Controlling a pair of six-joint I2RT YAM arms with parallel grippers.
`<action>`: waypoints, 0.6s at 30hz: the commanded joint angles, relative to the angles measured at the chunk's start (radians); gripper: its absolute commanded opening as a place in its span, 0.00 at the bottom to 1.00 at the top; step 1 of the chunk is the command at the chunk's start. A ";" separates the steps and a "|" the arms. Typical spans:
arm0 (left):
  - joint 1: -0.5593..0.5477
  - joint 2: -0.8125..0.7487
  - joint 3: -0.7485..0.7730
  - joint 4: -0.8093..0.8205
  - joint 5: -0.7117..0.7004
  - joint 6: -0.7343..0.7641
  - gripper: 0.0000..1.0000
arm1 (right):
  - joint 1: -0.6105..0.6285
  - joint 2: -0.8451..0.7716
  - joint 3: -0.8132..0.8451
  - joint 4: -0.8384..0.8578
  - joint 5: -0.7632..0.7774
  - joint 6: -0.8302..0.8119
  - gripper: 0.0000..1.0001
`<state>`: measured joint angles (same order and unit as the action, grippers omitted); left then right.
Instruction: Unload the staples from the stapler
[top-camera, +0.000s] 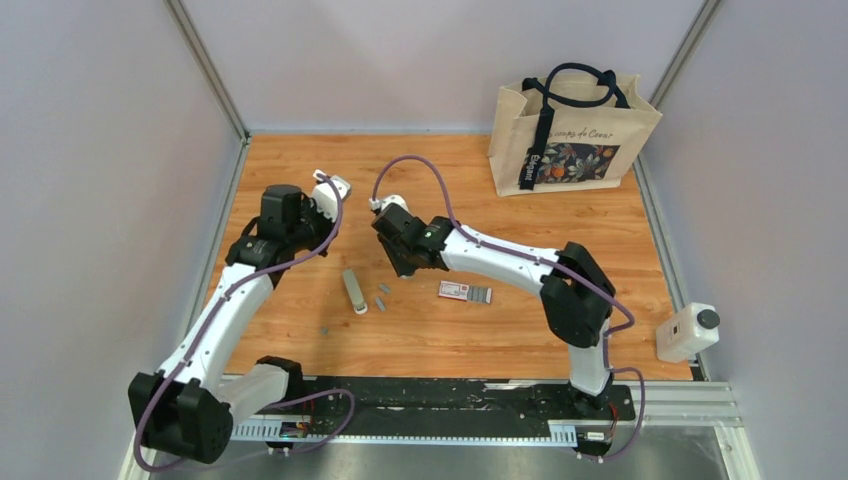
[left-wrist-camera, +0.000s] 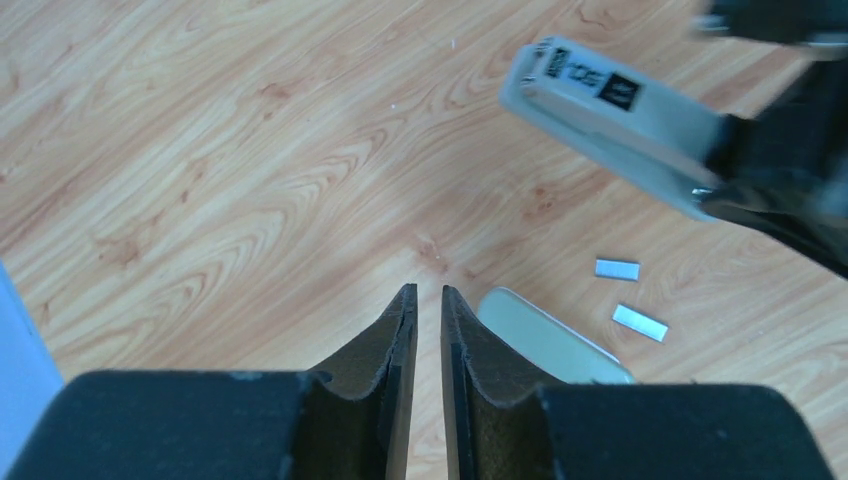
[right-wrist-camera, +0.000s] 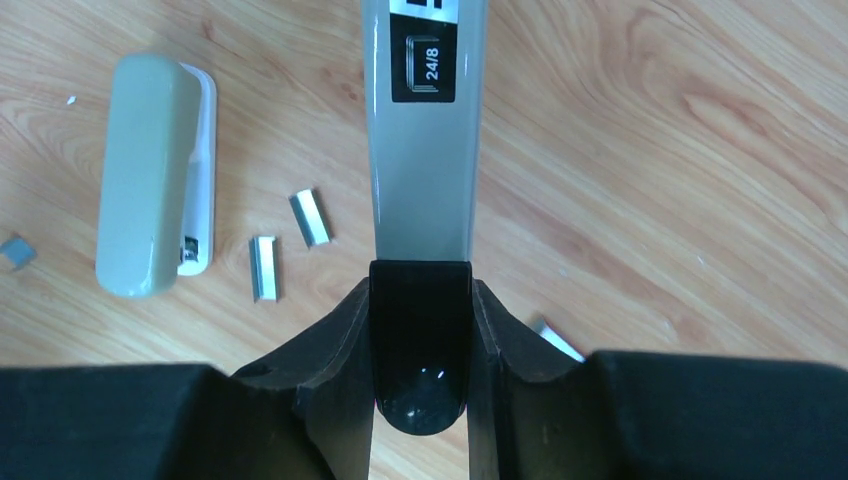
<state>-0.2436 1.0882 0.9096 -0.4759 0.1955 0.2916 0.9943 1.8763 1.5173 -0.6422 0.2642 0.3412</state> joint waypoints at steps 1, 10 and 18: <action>0.038 -0.086 -0.008 -0.090 0.100 -0.043 0.24 | -0.040 0.116 0.167 0.010 -0.057 -0.073 0.00; 0.041 -0.065 -0.037 -0.135 0.206 -0.071 0.26 | -0.062 0.293 0.380 -0.059 -0.049 -0.131 0.01; 0.052 -0.085 -0.035 -0.165 0.213 -0.077 0.47 | -0.071 0.351 0.431 -0.057 -0.123 -0.137 0.59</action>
<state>-0.2005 1.0286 0.8730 -0.6247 0.3737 0.2325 0.9245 2.2372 1.8889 -0.7338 0.1799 0.2253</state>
